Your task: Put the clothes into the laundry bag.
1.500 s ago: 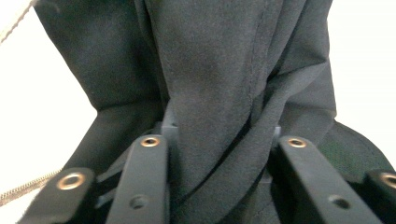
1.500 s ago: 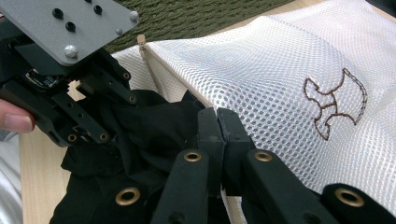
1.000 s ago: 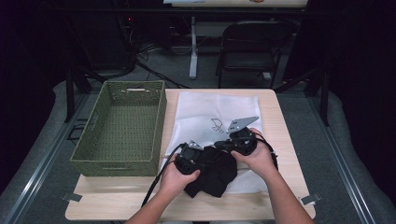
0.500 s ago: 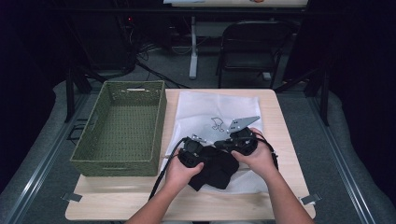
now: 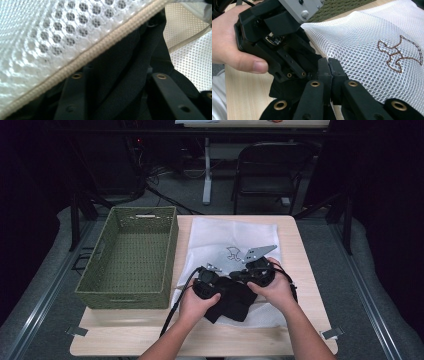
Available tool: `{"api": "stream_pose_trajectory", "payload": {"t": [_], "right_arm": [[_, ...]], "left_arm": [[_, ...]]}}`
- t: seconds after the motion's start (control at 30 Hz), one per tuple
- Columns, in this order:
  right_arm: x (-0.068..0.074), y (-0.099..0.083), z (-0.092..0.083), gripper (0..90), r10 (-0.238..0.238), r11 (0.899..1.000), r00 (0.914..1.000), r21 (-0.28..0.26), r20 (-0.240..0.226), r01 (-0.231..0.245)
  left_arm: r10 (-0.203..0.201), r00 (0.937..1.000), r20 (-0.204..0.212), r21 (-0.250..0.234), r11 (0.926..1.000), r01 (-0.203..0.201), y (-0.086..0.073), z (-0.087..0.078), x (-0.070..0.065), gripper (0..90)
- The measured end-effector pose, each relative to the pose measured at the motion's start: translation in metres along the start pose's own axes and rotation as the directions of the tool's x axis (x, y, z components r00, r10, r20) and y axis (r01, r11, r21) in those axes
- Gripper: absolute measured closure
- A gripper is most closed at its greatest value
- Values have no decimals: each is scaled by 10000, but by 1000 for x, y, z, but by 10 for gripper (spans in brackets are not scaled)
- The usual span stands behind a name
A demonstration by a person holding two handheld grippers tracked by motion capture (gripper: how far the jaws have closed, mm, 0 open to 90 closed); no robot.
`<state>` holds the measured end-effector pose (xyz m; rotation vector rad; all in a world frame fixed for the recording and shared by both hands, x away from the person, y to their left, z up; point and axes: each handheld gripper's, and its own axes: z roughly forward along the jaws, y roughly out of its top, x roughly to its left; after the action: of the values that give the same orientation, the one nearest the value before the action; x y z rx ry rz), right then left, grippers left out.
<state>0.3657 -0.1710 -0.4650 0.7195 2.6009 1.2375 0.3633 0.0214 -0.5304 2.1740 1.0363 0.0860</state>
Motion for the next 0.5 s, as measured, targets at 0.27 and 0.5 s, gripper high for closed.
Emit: {"api": "stream_pose_trajectory", "payload": {"t": [0.27,0.5], "right_arm": [[-3,-2,0,893,108,9999,9999,-9,60,-108],[-4,-3,-1,893,126,9999,9999,-56,97,-126]], "left_arm": [[332,9994,-123,-118,9994,-333,0,-10,-8,451],[546,9984,-116,-72,9985,-547,-2,-22,-12,412]]}}
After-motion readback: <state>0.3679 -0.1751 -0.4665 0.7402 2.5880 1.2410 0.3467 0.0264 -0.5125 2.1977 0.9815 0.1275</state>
